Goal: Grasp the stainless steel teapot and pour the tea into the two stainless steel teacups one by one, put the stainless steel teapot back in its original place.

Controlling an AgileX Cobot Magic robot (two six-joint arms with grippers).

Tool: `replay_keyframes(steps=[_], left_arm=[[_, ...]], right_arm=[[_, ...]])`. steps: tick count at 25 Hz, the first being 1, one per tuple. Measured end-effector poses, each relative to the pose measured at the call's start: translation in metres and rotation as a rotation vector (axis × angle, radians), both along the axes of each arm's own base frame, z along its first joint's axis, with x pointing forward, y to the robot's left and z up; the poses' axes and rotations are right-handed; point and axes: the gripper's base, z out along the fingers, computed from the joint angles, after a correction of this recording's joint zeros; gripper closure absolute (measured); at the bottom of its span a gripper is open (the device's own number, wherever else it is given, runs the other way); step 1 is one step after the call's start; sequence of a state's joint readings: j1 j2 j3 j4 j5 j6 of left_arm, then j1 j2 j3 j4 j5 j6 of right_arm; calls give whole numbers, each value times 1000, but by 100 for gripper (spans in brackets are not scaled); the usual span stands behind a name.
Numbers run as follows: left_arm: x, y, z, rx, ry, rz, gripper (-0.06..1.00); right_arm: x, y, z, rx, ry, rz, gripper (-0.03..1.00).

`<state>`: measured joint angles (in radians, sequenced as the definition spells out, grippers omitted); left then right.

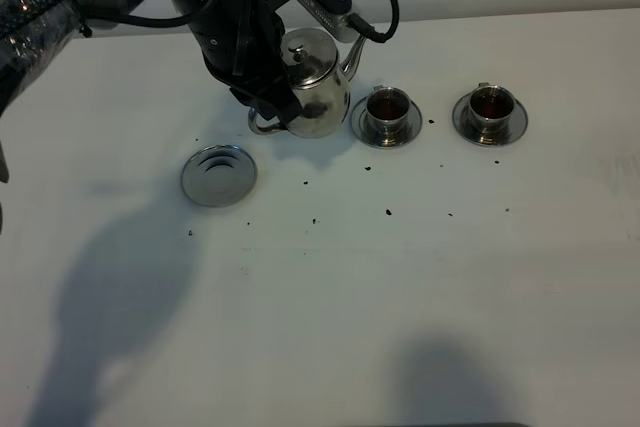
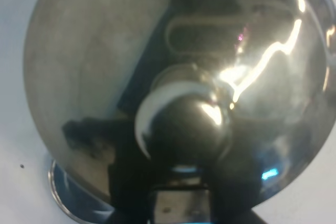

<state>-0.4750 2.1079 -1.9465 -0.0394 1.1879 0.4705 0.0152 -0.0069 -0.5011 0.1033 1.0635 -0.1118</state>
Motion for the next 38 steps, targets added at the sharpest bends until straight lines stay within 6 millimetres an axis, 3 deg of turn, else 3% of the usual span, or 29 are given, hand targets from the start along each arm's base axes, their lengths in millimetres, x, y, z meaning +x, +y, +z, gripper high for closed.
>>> replay_keyframes(steps=[3,12,15,18,23,26,30,34,38], left_arm=[[-1,-8,-9,3,25,41,72],[1,-30,-70,67,143,51,72],[1,-31,-73,69,149,50,72],[1,-28,-62,65,125,70,72],[2,-10,-22,71,15,176,72],[4,6,-8,60,-8,246,72],[-7,36,-12,91,44,332,72],[-30,71,-20,136,113,417,72],[-48,92,-37,121,107,484,72]], right_arm=[[0,0,0,0,0,0,52],[0,0,0,0,0,0,52],[0,0,0,0,0,0,52],[0,0,0,0,0,0,52],[0,0,0,0,0,0,52],[0,0,0,0,0,0,52],[0,0,0,0,0,0,52],[0,0,0,0,0,0,52],[0,0,0,0,0,0,52]])
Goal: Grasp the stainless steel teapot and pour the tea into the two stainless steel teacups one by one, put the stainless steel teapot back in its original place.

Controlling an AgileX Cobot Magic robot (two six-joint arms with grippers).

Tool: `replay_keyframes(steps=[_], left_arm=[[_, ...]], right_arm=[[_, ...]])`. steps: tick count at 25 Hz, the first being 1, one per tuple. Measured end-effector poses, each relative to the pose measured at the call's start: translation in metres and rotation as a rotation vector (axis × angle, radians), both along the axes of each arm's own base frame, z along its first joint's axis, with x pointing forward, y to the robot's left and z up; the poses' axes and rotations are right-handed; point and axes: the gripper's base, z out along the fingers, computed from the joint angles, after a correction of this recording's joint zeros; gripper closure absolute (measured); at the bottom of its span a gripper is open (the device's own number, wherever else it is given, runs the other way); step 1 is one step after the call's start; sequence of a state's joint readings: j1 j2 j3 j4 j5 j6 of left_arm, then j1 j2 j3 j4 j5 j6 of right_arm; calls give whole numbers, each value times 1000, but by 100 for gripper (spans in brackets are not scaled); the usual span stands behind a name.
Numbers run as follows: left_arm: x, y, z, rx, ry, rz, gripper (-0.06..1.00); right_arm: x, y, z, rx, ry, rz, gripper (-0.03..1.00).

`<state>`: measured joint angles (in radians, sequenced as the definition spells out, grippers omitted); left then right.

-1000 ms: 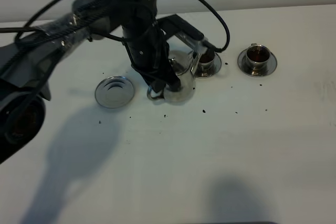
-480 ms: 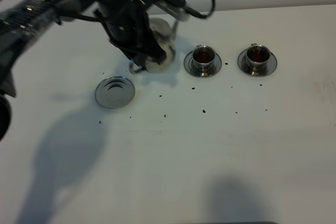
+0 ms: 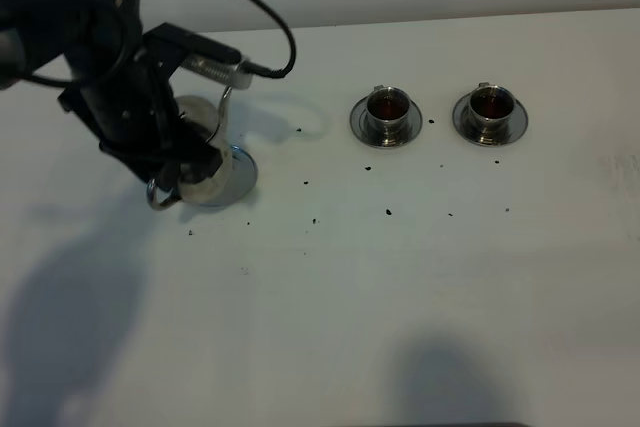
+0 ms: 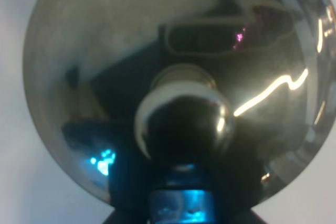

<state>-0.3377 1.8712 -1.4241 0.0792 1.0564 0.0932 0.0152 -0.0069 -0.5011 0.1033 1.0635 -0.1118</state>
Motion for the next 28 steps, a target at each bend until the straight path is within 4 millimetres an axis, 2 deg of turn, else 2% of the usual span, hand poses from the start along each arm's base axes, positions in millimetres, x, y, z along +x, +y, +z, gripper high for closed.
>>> replay_keyframes(steps=[5,12,15,28], left_arm=[[-4,11,-18,-21,-51,57,72],[3,8,-22,-60,-127,139,72],[5,7,-32,-61,-113,171,72],[13,0,-48,-97,-144,194,72]], right_arm=[[0,0,0,0,0,0,52],[0,0,0,0,0,0,52],[0,0,0,0,0,0,52],[0,0,0,0,0,0,52]])
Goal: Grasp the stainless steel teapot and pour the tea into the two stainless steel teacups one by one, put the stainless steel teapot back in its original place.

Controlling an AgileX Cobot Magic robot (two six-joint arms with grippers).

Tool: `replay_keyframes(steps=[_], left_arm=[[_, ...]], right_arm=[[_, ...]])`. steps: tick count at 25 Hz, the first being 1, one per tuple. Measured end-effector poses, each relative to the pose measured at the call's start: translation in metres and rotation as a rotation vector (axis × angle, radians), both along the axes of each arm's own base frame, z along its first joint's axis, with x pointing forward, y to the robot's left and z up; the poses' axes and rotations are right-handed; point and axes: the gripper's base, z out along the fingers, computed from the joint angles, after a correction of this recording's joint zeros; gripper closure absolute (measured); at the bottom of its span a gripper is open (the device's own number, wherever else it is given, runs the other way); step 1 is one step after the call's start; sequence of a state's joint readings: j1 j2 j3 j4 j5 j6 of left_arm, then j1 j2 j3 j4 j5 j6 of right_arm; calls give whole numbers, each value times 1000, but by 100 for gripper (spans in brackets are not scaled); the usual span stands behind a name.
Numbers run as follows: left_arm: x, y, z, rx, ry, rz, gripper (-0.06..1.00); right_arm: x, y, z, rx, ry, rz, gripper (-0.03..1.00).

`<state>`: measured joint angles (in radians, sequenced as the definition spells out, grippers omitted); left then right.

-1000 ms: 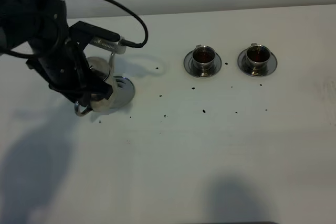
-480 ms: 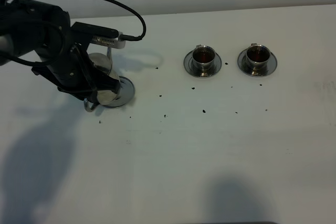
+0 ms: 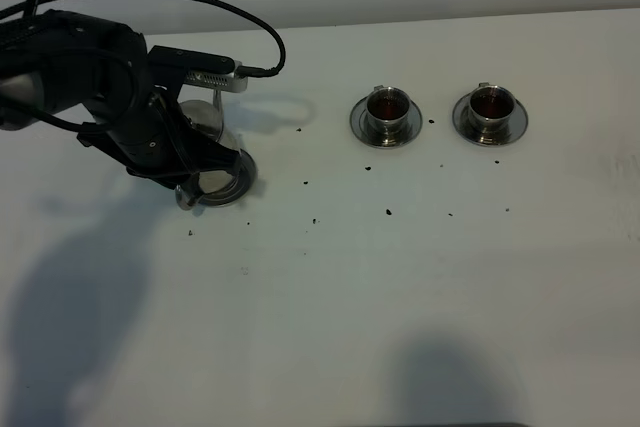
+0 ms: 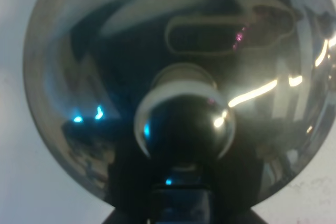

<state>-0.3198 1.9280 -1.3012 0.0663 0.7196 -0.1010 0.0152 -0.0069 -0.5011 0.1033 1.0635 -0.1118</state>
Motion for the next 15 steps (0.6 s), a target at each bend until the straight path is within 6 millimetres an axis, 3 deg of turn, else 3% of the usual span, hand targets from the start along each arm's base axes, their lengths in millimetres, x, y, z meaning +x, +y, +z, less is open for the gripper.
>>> replay_keyframes(steps=[15], left_arm=[[2,-2,-3,-4,-18,-23,72]], right_arm=[[0,0,0,1,0,0,52]])
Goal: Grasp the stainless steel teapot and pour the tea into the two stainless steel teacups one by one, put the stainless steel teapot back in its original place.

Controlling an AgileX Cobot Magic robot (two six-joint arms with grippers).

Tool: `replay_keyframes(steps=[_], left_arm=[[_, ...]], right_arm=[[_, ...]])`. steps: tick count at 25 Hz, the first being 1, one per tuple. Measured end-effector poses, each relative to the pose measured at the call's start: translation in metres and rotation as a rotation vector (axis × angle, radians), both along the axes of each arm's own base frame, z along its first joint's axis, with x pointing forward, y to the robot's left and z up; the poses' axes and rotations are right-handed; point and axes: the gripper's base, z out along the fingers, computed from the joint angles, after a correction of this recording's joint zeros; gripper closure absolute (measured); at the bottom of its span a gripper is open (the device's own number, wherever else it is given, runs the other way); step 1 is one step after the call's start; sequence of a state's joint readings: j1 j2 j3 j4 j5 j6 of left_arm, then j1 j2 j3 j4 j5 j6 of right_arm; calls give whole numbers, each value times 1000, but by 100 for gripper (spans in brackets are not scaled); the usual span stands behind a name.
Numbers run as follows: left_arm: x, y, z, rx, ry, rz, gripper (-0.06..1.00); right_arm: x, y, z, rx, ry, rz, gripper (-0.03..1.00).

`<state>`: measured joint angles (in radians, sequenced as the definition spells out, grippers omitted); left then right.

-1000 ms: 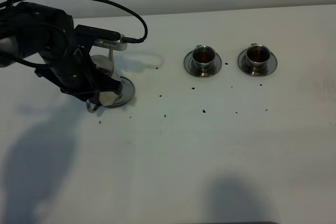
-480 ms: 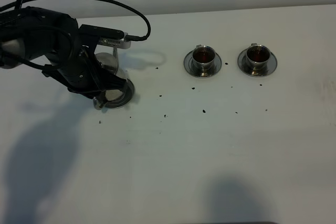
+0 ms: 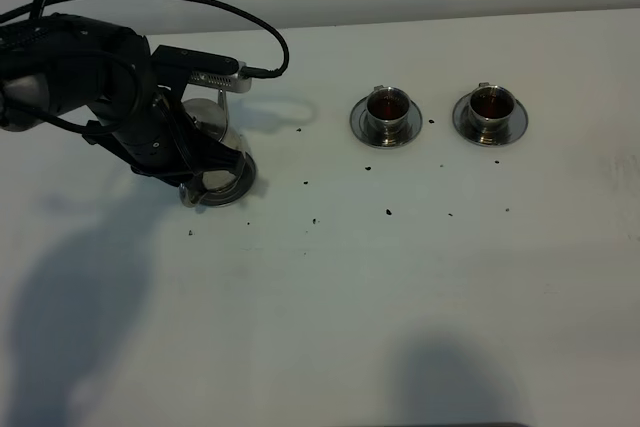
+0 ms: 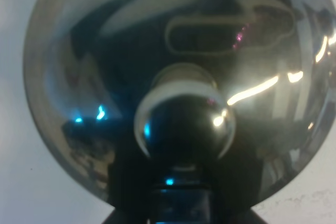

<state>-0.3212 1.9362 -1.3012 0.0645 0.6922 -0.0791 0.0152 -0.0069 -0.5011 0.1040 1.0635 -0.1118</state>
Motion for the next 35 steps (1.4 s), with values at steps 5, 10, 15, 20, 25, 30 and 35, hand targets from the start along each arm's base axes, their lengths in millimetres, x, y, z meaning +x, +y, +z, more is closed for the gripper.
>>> replay_keyframes(steps=[5,10,15,20,25,30,35], left_arm=[[1,0,0,0,-7,-12,72],[1,-1,-2,1,0,-17,72],[1,-3,-10,6,14,-34,72],[2,-5,-11,5,4,-46,72],[1,-5,-11,12,13,-50,72],[1,-4,-11,23,19,-55,72],[1,-3,-11,33,18,-62,66]], right_arm=[[0,0,0,0,0,0,52],[0,0,0,0,0,0,52],[0,0,0,0,0,0,52],[0,0,0,0,0,0,52],[0,0,0,0,0,0,52],[0,0,0,0,0,0,52],[0,0,0,0,0,0,52]])
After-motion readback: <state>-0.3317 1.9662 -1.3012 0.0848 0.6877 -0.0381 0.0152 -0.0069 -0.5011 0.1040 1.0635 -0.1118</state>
